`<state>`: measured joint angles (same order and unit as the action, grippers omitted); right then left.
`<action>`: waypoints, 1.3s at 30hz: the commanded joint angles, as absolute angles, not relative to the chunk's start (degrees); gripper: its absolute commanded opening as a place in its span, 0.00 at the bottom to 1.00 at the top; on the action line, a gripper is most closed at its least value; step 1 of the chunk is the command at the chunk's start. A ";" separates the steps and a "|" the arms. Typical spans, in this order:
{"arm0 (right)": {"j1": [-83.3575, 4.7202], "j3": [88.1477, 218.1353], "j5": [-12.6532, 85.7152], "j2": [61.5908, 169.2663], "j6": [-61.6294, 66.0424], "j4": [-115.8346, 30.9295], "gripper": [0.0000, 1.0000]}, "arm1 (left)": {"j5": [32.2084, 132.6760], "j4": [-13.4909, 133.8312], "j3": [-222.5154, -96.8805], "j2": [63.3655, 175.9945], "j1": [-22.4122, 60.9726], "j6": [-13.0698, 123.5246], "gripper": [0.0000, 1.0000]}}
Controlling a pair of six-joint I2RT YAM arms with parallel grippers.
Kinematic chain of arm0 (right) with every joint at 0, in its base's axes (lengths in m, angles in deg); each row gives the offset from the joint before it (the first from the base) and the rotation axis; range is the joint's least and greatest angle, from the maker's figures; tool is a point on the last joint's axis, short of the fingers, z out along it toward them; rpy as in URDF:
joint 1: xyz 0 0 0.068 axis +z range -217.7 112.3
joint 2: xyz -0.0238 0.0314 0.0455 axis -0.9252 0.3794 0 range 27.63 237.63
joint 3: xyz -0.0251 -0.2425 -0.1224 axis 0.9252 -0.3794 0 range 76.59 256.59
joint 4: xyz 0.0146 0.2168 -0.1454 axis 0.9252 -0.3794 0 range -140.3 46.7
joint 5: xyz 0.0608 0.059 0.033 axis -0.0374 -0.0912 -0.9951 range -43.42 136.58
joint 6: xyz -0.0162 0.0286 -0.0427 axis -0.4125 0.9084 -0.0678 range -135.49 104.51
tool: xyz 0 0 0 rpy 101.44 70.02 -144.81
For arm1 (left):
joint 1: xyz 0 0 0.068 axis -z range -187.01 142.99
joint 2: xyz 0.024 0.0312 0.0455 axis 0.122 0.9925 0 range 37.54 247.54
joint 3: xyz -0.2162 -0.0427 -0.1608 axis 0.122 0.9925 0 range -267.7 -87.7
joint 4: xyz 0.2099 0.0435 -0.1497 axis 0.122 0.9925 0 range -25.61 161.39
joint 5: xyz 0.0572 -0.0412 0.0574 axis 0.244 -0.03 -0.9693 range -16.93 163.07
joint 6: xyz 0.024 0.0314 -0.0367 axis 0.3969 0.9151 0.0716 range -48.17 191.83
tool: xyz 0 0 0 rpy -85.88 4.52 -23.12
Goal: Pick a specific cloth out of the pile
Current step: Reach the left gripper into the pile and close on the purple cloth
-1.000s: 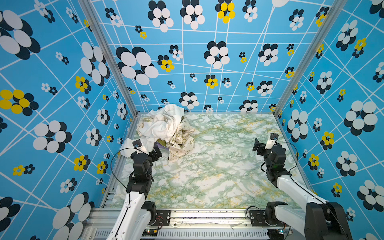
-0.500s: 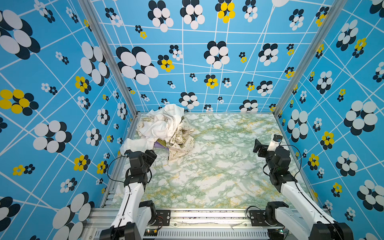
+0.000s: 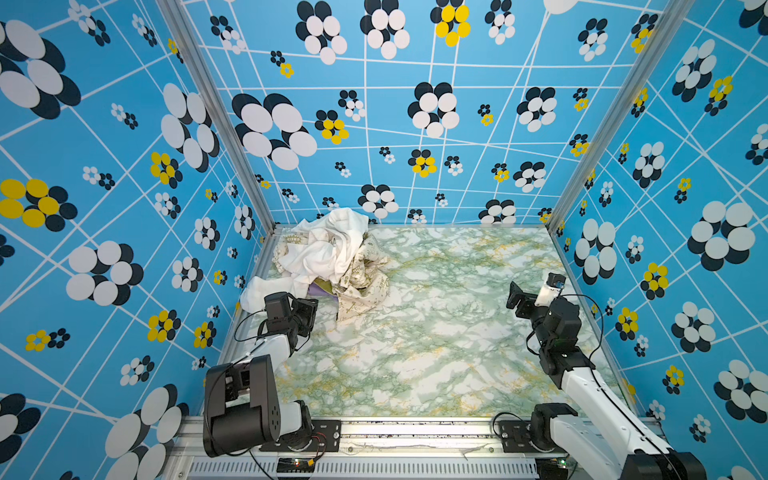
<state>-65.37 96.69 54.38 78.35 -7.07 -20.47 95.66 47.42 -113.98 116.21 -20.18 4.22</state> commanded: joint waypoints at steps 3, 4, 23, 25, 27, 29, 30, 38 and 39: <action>-65.59 95.73 54.75 77.45 -6.60 -20.85 0.99 | 99.17 40.04 -116.03 121.11 -20.54 0.32 0.37; -65.60 95.75 54.66 77.44 -6.55 -20.91 0.99 | 99.26 39.15 -115.97 121.86 -20.54 -0.23 0.36; -65.61 95.80 55.78 77.40 -7.22 -21.58 0.99 | 102.51 28.97 -120.72 137.48 -16.98 -3.91 0.30; -65.59 95.76 55.79 77.34 -7.26 -21.67 0.99 | 102.13 28.22 -120.95 138.55 -16.53 -4.08 0.31; -65.59 95.75 55.68 77.29 -7.46 -21.72 0.99 | 101.80 27.10 -120.98 139.51 -16.12 -4.44 0.31; -65.59 95.75 55.65 77.33 -7.49 -21.85 0.99 | 101.90 26.23 -121.26 140.53 -15.89 -4.71 0.31; -65.60 95.78 55.65 77.35 -7.58 -21.93 0.99 | 101.98 25.92 -121.34 141.07 -15.73 -4.87 0.31; -65.60 95.92 55.55 77.14 -8.33 -22.22 0.99 | 102.40 21.63 -122.28 144.45 -14.58 -6.47 0.31; -65.59 95.88 55.56 77.18 -8.43 -22.33 0.99 | 102.51 21.34 -122.40 144.96 -14.44 -6.61 0.31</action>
